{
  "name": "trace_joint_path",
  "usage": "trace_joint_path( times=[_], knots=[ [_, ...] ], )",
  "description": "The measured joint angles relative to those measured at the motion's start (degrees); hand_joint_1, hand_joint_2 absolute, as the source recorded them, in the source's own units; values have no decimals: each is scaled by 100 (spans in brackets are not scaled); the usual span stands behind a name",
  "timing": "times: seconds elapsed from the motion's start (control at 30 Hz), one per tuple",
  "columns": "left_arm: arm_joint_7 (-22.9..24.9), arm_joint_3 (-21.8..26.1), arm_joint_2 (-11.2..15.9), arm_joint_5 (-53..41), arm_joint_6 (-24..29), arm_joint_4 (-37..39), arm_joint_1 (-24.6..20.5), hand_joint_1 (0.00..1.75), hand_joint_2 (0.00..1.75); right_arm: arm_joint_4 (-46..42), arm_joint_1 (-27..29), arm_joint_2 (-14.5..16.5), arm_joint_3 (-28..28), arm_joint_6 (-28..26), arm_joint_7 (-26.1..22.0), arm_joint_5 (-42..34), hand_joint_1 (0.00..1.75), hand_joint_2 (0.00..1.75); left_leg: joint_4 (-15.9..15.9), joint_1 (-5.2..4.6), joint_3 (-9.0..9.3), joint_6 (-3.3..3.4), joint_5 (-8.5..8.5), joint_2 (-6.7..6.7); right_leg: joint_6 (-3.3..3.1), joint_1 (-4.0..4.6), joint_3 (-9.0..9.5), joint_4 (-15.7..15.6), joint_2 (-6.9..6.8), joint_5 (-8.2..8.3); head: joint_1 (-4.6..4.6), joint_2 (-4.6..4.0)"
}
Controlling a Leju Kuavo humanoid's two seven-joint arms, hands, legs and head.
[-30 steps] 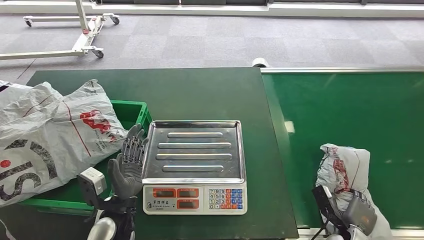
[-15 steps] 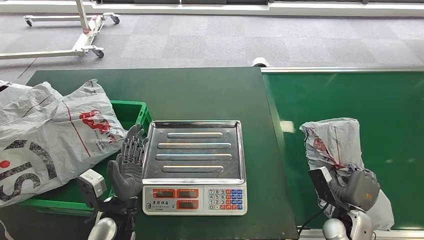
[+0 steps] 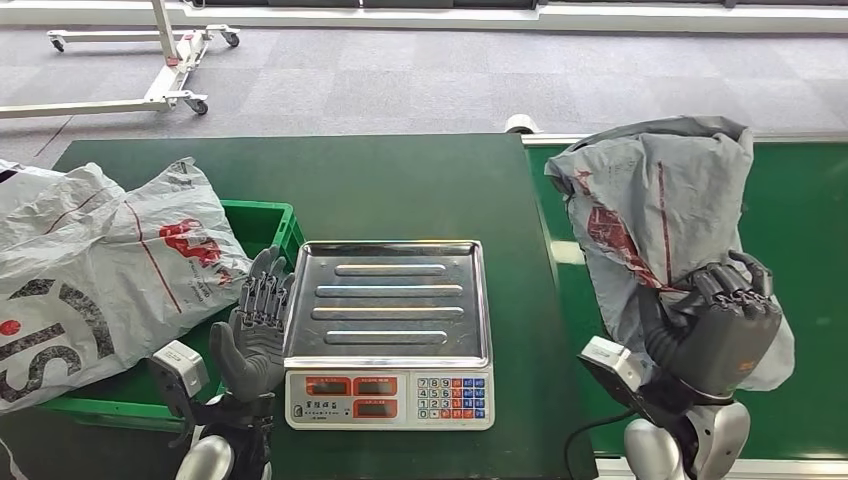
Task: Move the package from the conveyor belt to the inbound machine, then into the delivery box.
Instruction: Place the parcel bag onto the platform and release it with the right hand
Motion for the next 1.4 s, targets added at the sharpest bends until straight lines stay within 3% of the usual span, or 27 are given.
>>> trace_joint_path(
  times=[0.13,0.27,0.43,0.57,0.6,0.7,0.73,0.97,1.2,1.3,1.4],
  knots=[
    [5,0,-3,0,-37,17,-36,0,0,-3,-187,-42,407,608,-155,-585,175,175,0,0,-4,0,0,9,0,-2,-2,0,4,2,0,0],
    [42,-5,-33,2,-109,135,-195,0,0,607,-767,25,1102,1313,-410,-1170,175,175,0,0,-4,1,11,11,-3,1,-4,0,5,10,-1,0],
    [69,-42,-81,21,-97,407,-407,0,0,1780,-1780,422,2135,1868,-568,-1752,175,175,-1,4,-10,-13,32,11,-17,6,-22,9,7,24,-1,0],
    [25,-65,-108,75,16,513,-454,0,0,2606,-2476,757,2641,2356,-553,-2280,175,175,-1,7,-15,-18,37,8,-19,10,-28,13,6,25,-1,0],
    [21,-68,-108,89,40,531,-457,0,0,2838,-2647,823,2725,2386,-587,-2387,131,175,-1,7,-16,-18,37,8,-19,10,-28,13,6,25,-2,0],
    [-20,-87,-106,109,72,593,-461,0,0,3467,-3064,968,2916,2349,-752,-2628,0,44,-1,7,-17,-18,37,6,-19,10,-28,13,5,25,-1,0],
    [-55,-95,-105,109,75,621,-460,0,0,3653,-3162,1007,2968,2341,-809,-2724,0,0,-1,7,-17,-18,37,6,-19,10,-28,13,4,25,0,0],
    [-268,-103,-89,109,177,722,-348,0,0,4576,-3453,1111,3024,2721,-1028,-4052,0,0,-1,6,-22,-17,36,2,-19,8,-34,13,2,25,-1,0],
    [-341,-103,-55,-45,263,654,-209,0,0,4575,-3503,830,2602,2801,-1050,-4814,0,0,1,5,-24,-17,36,0,-17,7,-38,12,1,27,-1,0],
    [-501,-102,-52,-263,606,632,-206,0,0,4300,-3483,671,2387,2821,-967,-4933,0,0,1,5,-24,-17,36,0,-18,7,-41,12,2,30,-1,0],
    [-622,-84,-55,-614,1332,434,-195,0,0,3875,-3382,448,2062,2772,-925,-5100,0,0,2,5,-25,-17,36,-2,-19,8,-42,12,2,30,-1,0]
  ],
)
